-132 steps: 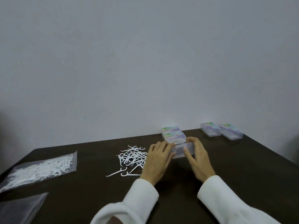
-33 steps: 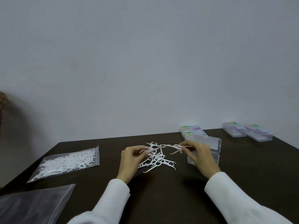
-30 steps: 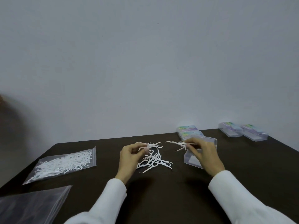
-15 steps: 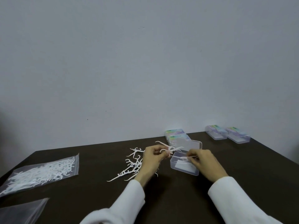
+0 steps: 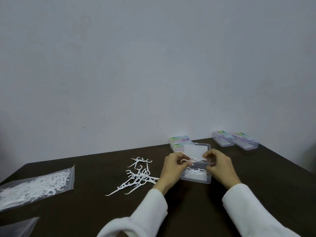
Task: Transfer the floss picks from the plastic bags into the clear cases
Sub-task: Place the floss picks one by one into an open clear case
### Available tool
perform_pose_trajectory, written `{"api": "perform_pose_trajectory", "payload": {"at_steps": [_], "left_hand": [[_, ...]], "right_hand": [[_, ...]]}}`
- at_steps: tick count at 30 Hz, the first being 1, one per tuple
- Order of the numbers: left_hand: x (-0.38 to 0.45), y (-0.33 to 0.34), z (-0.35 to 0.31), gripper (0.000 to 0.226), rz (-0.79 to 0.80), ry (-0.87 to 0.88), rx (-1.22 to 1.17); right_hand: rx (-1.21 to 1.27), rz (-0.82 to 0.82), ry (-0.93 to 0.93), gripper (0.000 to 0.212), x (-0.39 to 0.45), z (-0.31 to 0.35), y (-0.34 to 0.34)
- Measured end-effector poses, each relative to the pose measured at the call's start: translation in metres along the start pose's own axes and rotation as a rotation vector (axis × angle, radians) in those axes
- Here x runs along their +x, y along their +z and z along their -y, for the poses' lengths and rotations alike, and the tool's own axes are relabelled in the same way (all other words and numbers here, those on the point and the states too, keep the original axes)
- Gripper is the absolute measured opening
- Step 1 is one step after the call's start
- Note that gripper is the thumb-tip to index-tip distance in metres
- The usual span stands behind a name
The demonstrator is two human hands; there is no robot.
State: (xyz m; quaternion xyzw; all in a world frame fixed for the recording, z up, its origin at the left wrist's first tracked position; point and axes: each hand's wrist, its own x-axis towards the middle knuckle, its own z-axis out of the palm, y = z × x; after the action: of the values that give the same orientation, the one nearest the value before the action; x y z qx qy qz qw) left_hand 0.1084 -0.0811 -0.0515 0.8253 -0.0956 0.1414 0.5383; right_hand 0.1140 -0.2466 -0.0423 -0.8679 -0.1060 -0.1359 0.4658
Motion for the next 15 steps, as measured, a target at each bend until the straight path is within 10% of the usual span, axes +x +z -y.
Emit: {"api": "perform_pose_trajectory", "payload": {"at_steps": [15], "left_hand": [[0.0032,0.0035,0.0017,0.026,0.150,0.086,0.143]], "right_hand": [[0.027,0.160,0.002,0.033,0.0027,-0.0081,0.0011]]}}
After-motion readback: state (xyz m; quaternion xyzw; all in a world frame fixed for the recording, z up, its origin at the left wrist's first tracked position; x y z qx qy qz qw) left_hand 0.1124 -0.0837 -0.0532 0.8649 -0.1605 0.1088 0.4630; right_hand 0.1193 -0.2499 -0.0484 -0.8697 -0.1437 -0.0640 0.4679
